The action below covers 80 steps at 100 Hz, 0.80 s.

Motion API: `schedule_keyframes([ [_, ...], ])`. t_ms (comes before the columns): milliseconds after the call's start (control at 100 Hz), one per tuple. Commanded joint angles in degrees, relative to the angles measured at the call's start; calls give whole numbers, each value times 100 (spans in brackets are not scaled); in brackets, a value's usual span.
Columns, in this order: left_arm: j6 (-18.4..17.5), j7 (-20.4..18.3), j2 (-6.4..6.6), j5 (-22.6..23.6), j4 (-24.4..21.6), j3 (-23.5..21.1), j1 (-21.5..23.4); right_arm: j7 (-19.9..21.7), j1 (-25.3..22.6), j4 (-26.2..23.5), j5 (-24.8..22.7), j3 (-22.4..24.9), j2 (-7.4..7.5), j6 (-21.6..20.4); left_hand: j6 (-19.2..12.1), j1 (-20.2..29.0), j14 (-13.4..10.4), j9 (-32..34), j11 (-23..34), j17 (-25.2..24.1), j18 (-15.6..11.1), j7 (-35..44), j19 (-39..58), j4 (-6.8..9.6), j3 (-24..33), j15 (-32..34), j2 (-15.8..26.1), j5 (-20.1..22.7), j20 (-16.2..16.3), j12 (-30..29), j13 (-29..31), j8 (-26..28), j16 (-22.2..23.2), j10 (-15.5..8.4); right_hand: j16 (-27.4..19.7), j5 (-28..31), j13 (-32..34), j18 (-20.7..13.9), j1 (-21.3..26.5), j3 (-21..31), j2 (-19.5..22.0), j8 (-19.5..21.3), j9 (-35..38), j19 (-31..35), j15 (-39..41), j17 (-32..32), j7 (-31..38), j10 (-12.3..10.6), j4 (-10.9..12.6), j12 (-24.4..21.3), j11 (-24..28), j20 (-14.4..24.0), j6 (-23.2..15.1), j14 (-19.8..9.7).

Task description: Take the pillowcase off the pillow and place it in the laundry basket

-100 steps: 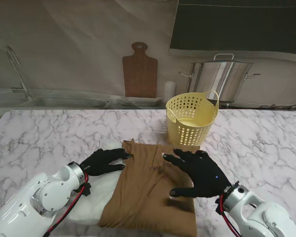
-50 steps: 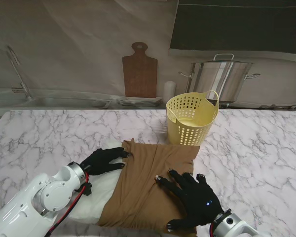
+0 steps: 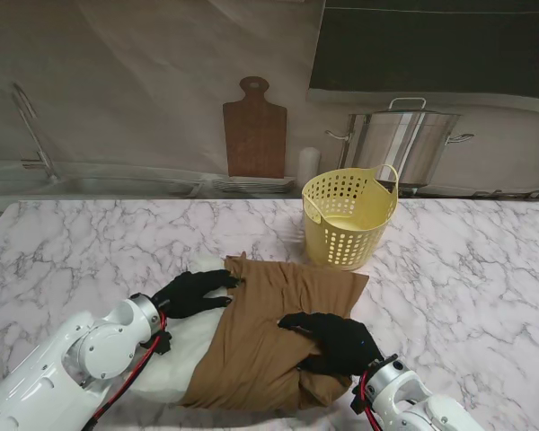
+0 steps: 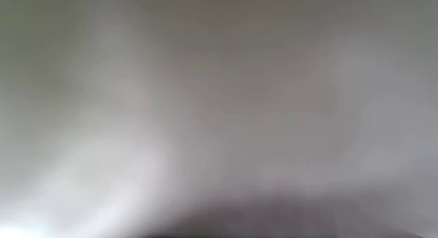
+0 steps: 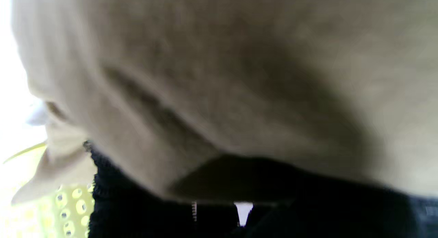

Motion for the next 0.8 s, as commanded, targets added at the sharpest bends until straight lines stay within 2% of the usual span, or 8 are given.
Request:
schedule_keyframes([
  [0,-81,-165,-11,-46,99,80,19,37,24,116,-117,56,-78,-154,-132,37,-124,-170,19,30,-127,25,-2741,-48,-70,108,171,-87,52,-59,11,0,-29,-74,632,398,1119,-542,1292,1933,881,-132,936,527,1720,404,525,-75,313,453,793,128,-419,-1223],
  [90,-162,-95,-26,-100,108,47,37,512,62,61,739,244,-88,-512,-131,17,-96,-342,-34,24,-119,-64,-2751,-46,-76,106,220,-309,47,-79,0,-34,-30,26,768,787,1139,-492,1392,2089,662,-287,1374,775,2435,593,733,46,189,1036,1188,247,-291,-1278],
  [190,-224,19,-49,-120,36,-86,116,1182,127,-43,1753,418,-61,-653,-60,-8,-89,-403,-43,21,-63,-59,-2759,-41,-80,111,246,-325,45,-83,-15,-33,-24,139,823,1275,1139,-306,1455,2302,493,-284,1467,1013,2947,717,905,109,138,1745,1691,316,133,-1246],
  [300,-363,82,-53,-51,-53,-279,190,1708,248,-83,2552,550,-15,-687,-57,-12,-105,-234,10,25,47,35,-2765,-37,-79,128,230,-144,50,-58,35,6,-15,199,875,1939,1136,-264,1488,2490,387,-55,1448,1105,3252,801,1172,149,106,2401,2176,279,327,-1324],
  [400,-430,121,-47,131,-91,-438,227,2038,350,-129,3042,630,19,-632,-65,-18,-104,-65,52,1,135,85,-2796,-38,-78,134,218,-47,48,-20,68,32,-7,242,956,2483,1136,-241,1507,2637,287,261,1479,1151,3530,924,1400,206,103,2848,2408,245,484,-1415],
  [570,-441,227,-40,503,-10,-653,256,2435,503,-201,3858,710,34,-352,-82,2,-139,-122,-4,-4,150,74,-2831,-34,-69,120,212,-75,54,-1,65,43,3,198,1008,2842,1142,-249,1539,2753,168,548,1531,1155,3731,1118,1513,295,87,3025,2429,208,651,-1490],
  [670,-447,227,-9,892,73,-767,247,2718,582,-275,4345,790,48,-91,-136,103,-187,-303,-95,17,135,20,-2845,-28,-45,84,172,-183,57,-42,47,25,-15,128,1009,2912,1139,-224,1574,2729,140,602,1521,1120,3752,1171,1468,343,65,3040,2386,189,710,-1498],
  [790,-512,323,8,1218,206,-860,234,2963,684,-312,4772,883,54,143,-283,905,-278,-569,-159,104,92,-253,-2920,-13,-9,39,79,-494,28,-205,37,-193,-98,-23,998,2941,1133,-227,1595,2686,150,646,1514,1106,3736,1176,1443,367,50,3039,2340,184,729,-1478],
])
